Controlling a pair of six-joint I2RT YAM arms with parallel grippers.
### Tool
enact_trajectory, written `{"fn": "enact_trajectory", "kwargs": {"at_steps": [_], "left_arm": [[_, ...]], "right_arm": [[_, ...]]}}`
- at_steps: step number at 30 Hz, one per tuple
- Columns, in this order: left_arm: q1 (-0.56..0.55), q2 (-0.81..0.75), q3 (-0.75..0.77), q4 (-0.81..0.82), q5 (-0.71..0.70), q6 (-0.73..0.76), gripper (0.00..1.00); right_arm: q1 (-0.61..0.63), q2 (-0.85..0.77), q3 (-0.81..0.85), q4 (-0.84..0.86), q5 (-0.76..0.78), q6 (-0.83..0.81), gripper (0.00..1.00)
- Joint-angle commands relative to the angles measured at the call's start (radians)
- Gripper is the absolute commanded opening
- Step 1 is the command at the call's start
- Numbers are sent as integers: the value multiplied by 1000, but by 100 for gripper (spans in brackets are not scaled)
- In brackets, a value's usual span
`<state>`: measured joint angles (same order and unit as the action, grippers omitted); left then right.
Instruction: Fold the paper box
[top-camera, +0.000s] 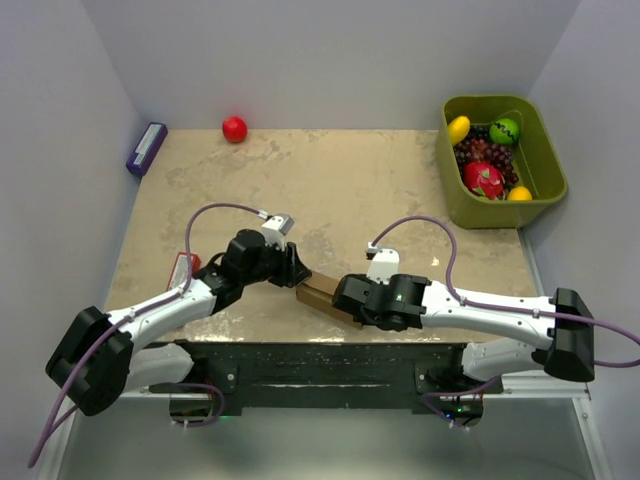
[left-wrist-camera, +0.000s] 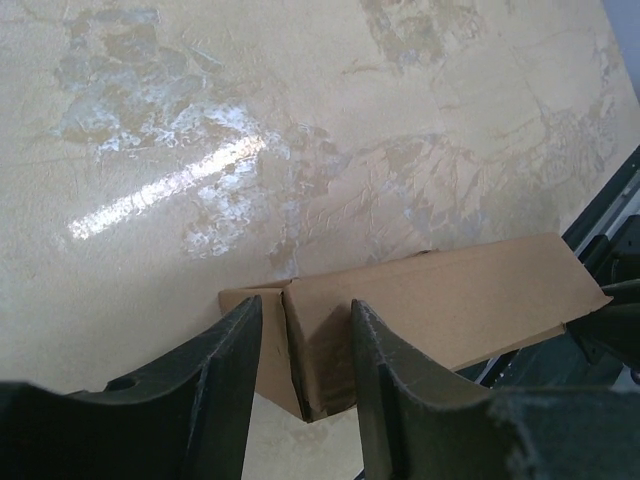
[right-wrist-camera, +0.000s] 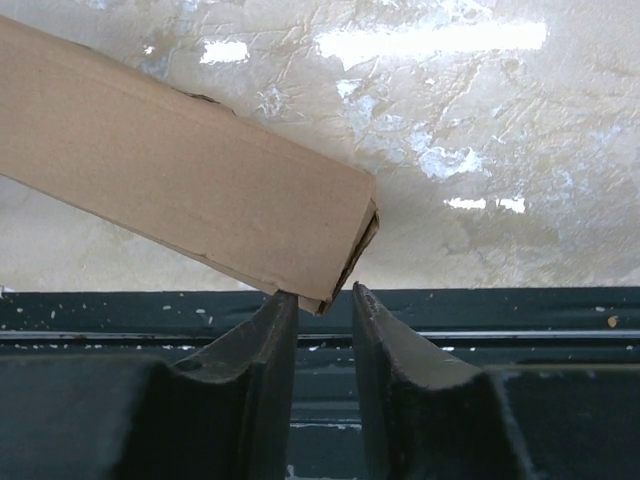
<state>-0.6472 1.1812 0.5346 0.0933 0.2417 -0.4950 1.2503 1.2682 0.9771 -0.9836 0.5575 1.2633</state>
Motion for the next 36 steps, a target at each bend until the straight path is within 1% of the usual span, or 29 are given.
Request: {"fn": "enact_trajectory", "kwargs": {"at_steps": [1, 3, 4, 6, 7, 10, 11, 14, 15, 16, 18, 22, 25, 31, 36], "left_arm": [[1, -2, -54, -37, 25, -13, 42], [1, -2, -59, -35, 25, -13, 42], [0, -2, -61, -33, 24, -13, 42], [1, 0, -64, -33, 19, -11, 42], [1, -2, -65, -32, 18, -11, 41], [1, -6, -80, -27, 13, -8, 41], [1, -8, -85, -24, 10, -8, 40], [0, -14, -96, -17, 11, -8, 40], [0, -14, -97, -17, 8, -7, 40], [1, -17, -99, -15, 10, -7, 40], [1, -18, -101, -15, 11, -4, 40], [0, -17, -105, -15, 13, -1, 40], [0, -17, -105, -15, 14, 3, 40], [1, -6, -99, -10, 15, 3, 40], [1, -8, -101, -10, 18, 3, 40]], "right_arm": [[3, -56, 8, 5, 19, -2, 47], [3, -78, 14, 6, 12, -4, 55], [3, -88, 15, 8, 7, -4, 61], [1, -131, 18, 10, 1, -4, 69], [1, -145, 17, 16, -1, -2, 76], [-14, -222, -15, 74, -24, -18, 84], [-43, -252, -46, 95, -54, -27, 86], [-142, -297, -130, 215, -137, -79, 87], [-164, -328, -152, 277, -190, -85, 86], [-195, -342, -172, 307, -205, -90, 86], [-206, -383, -216, 357, -212, -78, 85], [-232, -417, -253, 393, -206, -53, 82], [-236, -405, -265, 407, -202, -38, 80], [-236, -417, -296, 384, -188, 10, 72], [-236, -446, -336, 355, -179, 45, 69]]}}
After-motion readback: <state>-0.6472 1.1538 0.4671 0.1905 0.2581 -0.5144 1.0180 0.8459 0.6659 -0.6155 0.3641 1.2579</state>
